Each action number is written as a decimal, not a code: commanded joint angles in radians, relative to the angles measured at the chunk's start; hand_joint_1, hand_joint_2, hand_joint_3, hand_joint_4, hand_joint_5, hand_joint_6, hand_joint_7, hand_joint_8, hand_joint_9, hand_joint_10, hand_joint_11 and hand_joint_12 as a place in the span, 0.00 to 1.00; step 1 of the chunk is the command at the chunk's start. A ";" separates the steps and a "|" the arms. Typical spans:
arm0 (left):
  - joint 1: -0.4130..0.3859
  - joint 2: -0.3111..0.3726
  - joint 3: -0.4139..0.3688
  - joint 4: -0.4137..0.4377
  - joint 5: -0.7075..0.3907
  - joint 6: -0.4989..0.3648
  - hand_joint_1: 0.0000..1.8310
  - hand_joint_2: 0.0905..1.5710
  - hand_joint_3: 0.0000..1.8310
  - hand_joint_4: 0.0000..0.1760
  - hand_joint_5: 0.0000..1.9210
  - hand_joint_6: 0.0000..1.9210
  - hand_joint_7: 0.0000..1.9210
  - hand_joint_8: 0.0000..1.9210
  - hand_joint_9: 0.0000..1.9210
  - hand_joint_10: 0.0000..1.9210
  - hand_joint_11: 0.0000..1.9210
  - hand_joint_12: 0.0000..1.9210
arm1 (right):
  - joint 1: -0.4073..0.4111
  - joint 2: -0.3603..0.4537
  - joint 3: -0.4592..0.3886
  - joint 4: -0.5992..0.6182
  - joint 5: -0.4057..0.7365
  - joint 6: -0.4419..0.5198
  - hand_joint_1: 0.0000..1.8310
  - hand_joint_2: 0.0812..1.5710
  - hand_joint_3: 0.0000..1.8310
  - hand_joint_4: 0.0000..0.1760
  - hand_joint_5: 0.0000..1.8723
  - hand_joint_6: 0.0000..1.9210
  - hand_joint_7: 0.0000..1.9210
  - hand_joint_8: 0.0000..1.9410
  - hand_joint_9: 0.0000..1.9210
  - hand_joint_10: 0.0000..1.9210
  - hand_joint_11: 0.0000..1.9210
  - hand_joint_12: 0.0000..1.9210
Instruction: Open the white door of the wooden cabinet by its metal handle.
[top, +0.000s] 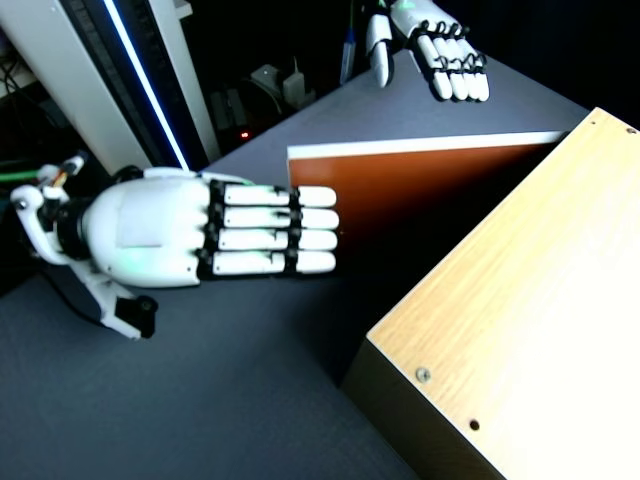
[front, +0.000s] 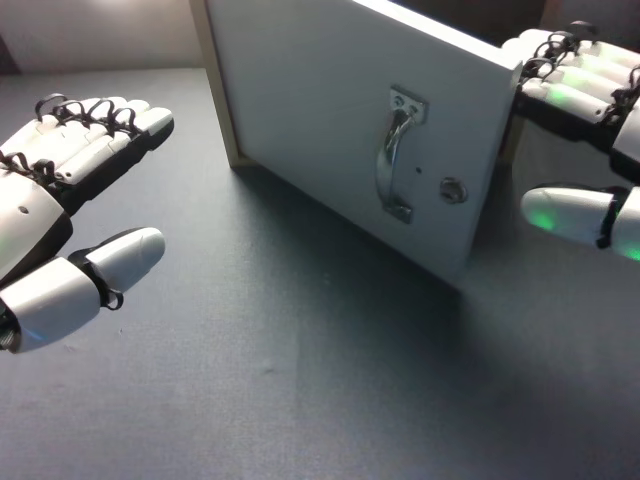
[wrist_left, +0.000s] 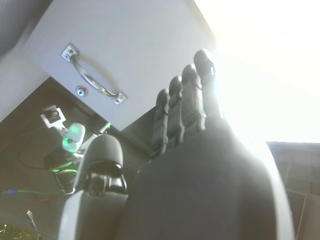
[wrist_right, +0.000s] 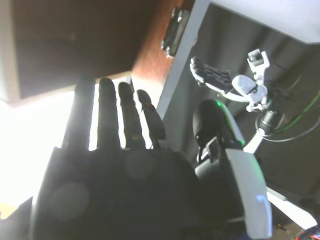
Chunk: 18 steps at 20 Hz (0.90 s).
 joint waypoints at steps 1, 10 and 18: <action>-0.005 0.001 0.005 -0.002 -0.132 -0.002 0.00 0.99 0.00 0.00 0.06 0.00 0.04 0.00 0.02 0.00 0.00 0.06 | 0.007 -0.008 -0.003 0.000 0.129 0.015 0.00 0.87 0.00 0.00 0.00 0.00 0.00 0.00 0.00 0.00 0.00 0.00; -0.005 -0.001 0.010 -0.004 -0.128 -0.001 0.00 1.00 0.02 0.00 0.05 0.00 0.03 0.00 0.00 0.00 0.00 0.00 | 0.008 -0.047 0.007 -0.112 0.145 0.096 0.07 0.91 0.00 0.00 0.00 0.00 0.00 0.00 0.00 0.00 0.00 0.00; -0.004 -0.002 0.014 -0.015 -0.131 -0.001 0.00 0.99 0.01 0.00 0.06 0.00 0.01 0.00 0.00 0.00 0.00 0.00 | 0.051 -0.108 0.012 -0.194 0.156 0.136 0.00 0.91 0.00 0.00 0.00 0.00 0.00 0.00 0.00 0.00 0.00 0.00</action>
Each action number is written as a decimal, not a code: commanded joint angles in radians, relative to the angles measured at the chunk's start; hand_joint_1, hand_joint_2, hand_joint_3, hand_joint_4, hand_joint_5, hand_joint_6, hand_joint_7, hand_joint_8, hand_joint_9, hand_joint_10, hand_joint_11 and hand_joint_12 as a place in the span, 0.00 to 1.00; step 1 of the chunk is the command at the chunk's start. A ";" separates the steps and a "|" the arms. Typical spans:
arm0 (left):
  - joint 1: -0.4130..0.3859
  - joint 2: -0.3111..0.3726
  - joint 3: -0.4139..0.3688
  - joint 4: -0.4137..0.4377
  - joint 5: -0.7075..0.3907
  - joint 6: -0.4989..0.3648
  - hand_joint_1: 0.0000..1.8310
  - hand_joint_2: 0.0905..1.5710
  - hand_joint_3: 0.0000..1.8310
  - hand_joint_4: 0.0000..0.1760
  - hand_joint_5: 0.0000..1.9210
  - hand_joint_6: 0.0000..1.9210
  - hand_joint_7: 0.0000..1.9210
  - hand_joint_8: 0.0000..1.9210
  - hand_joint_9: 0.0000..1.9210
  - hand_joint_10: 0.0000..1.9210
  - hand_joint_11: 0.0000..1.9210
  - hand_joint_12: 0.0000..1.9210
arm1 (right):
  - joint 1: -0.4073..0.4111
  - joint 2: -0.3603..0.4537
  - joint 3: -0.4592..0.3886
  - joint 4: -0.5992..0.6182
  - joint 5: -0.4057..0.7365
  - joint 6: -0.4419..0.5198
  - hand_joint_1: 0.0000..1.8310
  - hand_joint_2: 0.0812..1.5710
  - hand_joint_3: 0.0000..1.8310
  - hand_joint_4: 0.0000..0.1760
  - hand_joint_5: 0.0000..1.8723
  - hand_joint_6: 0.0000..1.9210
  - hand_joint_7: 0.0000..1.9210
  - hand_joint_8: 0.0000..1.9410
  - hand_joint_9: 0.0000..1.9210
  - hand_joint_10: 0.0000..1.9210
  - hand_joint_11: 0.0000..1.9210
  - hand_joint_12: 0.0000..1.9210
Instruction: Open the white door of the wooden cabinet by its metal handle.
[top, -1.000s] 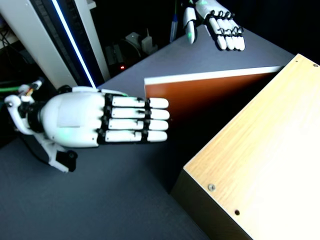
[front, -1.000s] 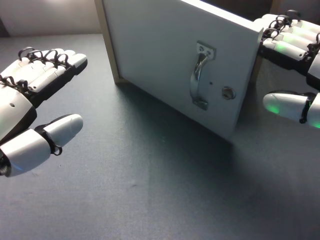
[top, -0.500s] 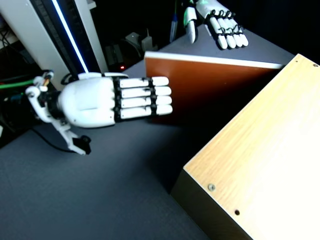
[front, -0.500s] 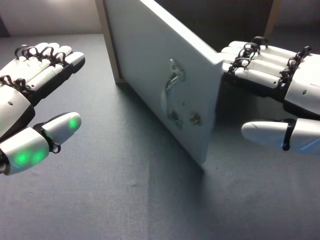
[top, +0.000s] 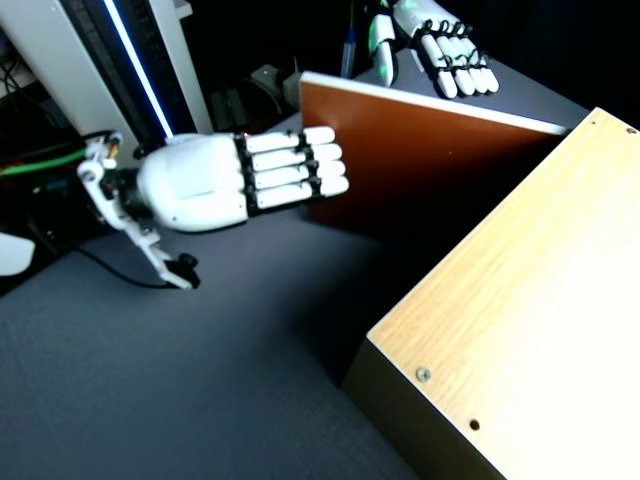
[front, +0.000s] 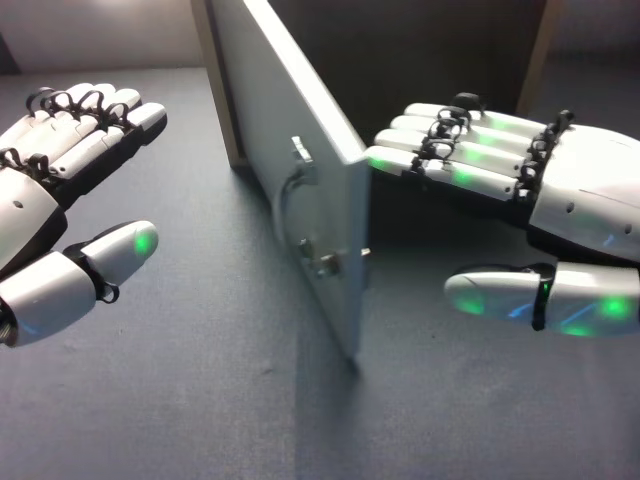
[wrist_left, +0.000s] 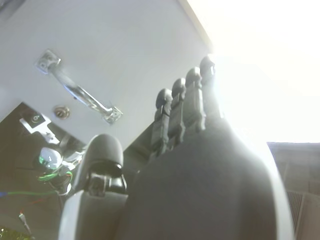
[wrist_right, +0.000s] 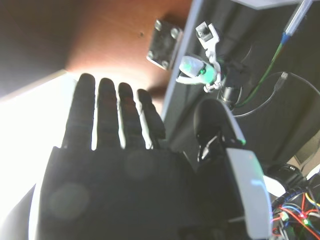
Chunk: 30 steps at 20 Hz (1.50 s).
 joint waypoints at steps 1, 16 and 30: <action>-0.003 -0.001 0.005 -0.001 -0.129 -0.001 0.00 0.98 0.01 0.00 0.04 0.00 0.00 0.00 0.00 0.00 0.00 0.00 | 0.013 -0.006 -0.001 0.020 0.120 0.006 0.00 0.91 0.00 0.00 0.00 0.00 0.00 0.00 0.00 0.00 0.00 0.00; -0.002 0.001 0.003 -0.010 -0.130 -0.001 0.00 0.94 0.00 0.00 0.04 0.01 0.06 0.01 0.06 0.02 0.00 0.49 | 0.065 -0.156 0.039 -0.025 0.080 0.022 0.03 0.92 0.00 0.00 0.00 0.00 0.00 0.00 0.00 0.00 0.00 0.00; 0.000 -0.005 0.011 -0.029 -0.119 0.000 0.00 0.94 0.00 0.00 0.04 0.00 0.07 0.00 0.08 0.02 0.00 0.54 | 0.110 -0.238 0.036 -0.069 0.072 0.022 0.24 0.87 0.00 0.00 0.00 0.00 0.00 0.00 0.00 0.00 0.01 0.01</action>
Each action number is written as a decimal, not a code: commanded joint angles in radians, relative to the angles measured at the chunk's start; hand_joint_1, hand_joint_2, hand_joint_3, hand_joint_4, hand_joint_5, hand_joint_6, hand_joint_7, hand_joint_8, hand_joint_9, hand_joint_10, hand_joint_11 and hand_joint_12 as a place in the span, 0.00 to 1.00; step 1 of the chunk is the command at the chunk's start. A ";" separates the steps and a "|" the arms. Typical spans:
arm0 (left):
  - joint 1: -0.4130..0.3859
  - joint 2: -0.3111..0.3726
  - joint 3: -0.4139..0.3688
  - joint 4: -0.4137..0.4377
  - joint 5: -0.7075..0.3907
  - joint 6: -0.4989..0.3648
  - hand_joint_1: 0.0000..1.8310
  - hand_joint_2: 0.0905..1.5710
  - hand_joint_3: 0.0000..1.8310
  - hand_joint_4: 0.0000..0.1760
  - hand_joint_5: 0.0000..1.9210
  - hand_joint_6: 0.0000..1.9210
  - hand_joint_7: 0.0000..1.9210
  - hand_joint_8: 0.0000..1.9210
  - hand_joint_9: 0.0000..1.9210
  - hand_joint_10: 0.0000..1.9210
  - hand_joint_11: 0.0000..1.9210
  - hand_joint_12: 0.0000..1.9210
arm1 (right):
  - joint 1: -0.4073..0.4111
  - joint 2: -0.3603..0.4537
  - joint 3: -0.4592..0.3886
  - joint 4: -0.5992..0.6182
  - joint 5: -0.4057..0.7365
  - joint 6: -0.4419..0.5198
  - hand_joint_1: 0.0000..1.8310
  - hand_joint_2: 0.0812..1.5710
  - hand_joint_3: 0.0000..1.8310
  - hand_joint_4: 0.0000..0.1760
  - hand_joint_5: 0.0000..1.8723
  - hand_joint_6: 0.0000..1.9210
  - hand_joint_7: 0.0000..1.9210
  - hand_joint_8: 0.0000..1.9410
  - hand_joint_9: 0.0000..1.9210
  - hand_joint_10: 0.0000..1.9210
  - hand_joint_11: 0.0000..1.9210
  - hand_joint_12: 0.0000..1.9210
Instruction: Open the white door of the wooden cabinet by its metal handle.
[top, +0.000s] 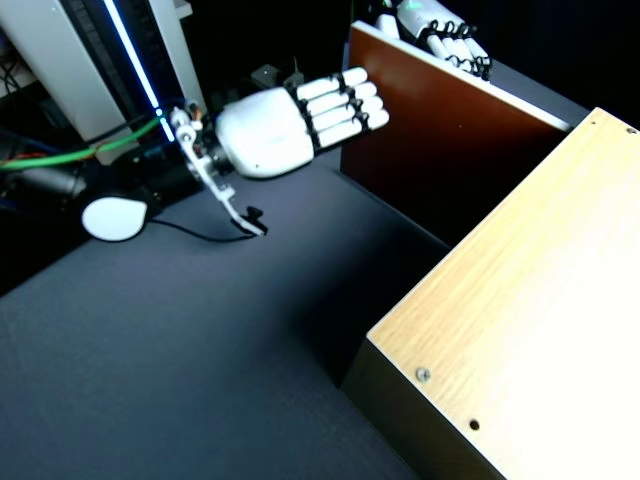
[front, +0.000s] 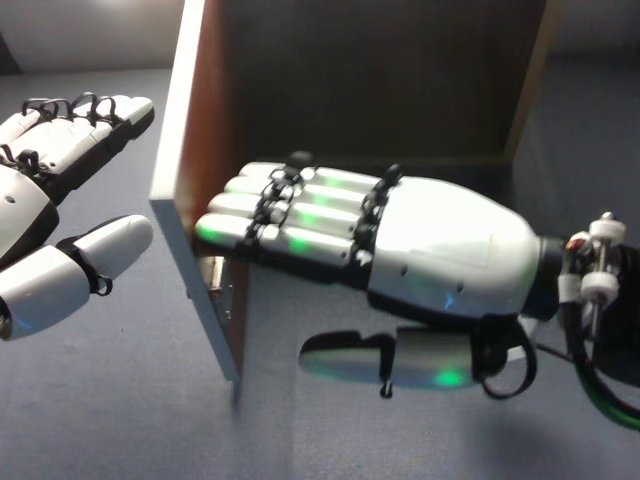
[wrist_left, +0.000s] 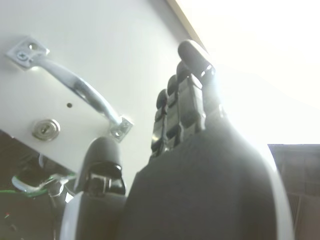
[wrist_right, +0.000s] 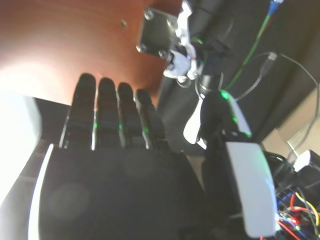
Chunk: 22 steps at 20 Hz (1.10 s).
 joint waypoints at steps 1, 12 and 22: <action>-0.004 -0.003 0.005 -0.002 -0.120 -0.001 0.00 0.94 0.00 0.00 0.04 0.00 0.07 0.00 0.08 0.02 0.00 0.54 | 0.013 -0.002 -0.006 0.032 0.122 0.004 0.21 0.86 0.00 0.00 0.00 0.00 0.00 0.00 0.00 0.00 0.00 0.00; 0.002 -0.006 0.003 -0.008 -0.123 -0.001 0.00 0.95 0.00 0.00 0.04 0.00 0.07 0.00 0.08 0.01 0.00 0.54 | 0.013 -0.001 -0.009 0.039 0.134 0.008 0.21 0.86 0.00 0.00 0.00 0.00 0.00 0.00 0.00 0.00 0.02 0.01; 0.009 -0.004 0.003 -0.012 -0.129 -0.001 0.00 0.95 0.00 0.00 0.04 0.00 0.07 0.00 0.08 0.01 0.00 0.54 | 0.012 0.042 -0.017 0.088 0.138 0.008 0.21 0.88 0.00 0.00 0.00 0.00 0.00 0.00 0.00 0.00 0.00 0.00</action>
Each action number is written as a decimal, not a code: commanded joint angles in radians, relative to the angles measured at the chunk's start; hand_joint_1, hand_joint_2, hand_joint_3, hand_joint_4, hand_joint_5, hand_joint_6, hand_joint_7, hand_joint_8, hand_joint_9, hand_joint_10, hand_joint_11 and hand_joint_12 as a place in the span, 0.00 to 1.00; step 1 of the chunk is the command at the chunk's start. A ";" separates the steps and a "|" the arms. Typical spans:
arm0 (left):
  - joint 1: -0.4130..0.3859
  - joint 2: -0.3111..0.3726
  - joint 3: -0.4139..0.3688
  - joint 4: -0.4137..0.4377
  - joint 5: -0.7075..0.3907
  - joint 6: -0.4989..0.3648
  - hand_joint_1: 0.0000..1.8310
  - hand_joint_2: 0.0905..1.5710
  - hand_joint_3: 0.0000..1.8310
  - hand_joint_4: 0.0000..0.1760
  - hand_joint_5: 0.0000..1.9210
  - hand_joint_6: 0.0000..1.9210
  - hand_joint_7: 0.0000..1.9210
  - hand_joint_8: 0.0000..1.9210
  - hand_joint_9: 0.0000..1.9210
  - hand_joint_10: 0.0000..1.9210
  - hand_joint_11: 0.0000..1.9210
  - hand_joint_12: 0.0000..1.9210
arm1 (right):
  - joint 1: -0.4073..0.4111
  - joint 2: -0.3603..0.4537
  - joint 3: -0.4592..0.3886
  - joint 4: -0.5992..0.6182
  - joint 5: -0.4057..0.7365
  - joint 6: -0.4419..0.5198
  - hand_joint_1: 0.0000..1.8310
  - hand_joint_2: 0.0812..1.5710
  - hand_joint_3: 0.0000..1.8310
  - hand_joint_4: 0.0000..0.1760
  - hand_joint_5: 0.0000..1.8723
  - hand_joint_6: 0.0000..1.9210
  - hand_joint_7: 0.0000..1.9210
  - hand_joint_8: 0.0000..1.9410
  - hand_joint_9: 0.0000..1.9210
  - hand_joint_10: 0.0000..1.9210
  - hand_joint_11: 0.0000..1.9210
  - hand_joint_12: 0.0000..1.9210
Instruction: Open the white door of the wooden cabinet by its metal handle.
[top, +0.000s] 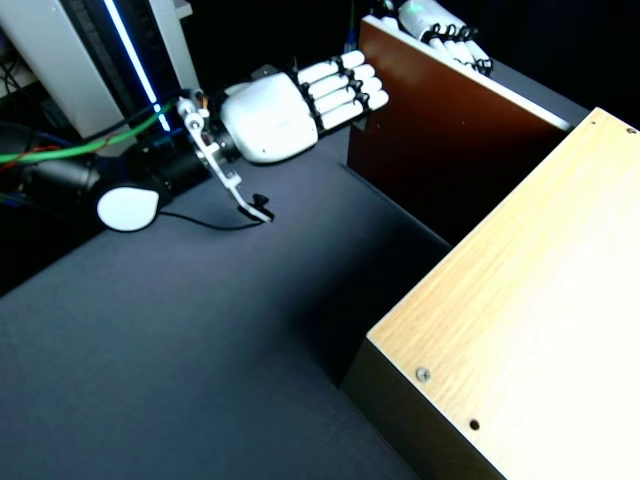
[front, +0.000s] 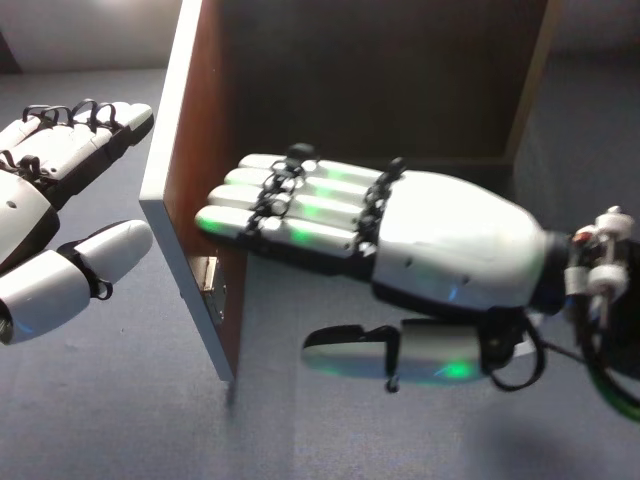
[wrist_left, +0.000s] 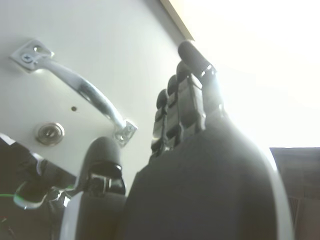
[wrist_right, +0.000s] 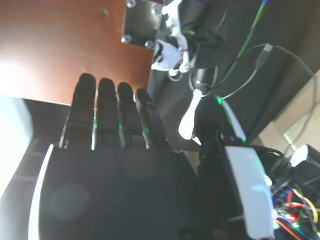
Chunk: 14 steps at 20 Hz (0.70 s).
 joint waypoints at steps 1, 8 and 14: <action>0.000 0.002 0.002 -0.006 -0.133 -0.001 0.00 0.95 0.00 0.00 0.04 0.00 0.07 0.00 0.08 0.01 0.00 0.54 | 0.000 0.024 -0.002 0.069 0.133 0.005 0.08 0.93 0.01 0.00 0.00 0.00 0.00 0.00 0.00 0.00 0.00 0.00; 0.018 0.003 -0.005 -0.034 -0.186 0.003 0.00 0.99 0.00 0.00 0.06 0.00 0.04 0.00 0.02 0.00 0.00 0.09 | -0.105 0.189 -0.016 0.266 0.243 -0.018 0.00 0.91 0.00 0.00 0.00 0.00 0.00 0.00 0.00 0.00 0.00 0.00; 0.041 0.010 -0.018 -0.048 -0.215 0.002 0.00 0.98 0.00 0.00 0.06 0.00 0.04 0.01 0.01 0.00 0.00 0.00 | -0.289 0.310 -0.068 0.482 0.434 -0.024 0.00 0.88 0.00 0.00 0.00 0.00 0.00 0.00 0.00 0.00 0.00 0.00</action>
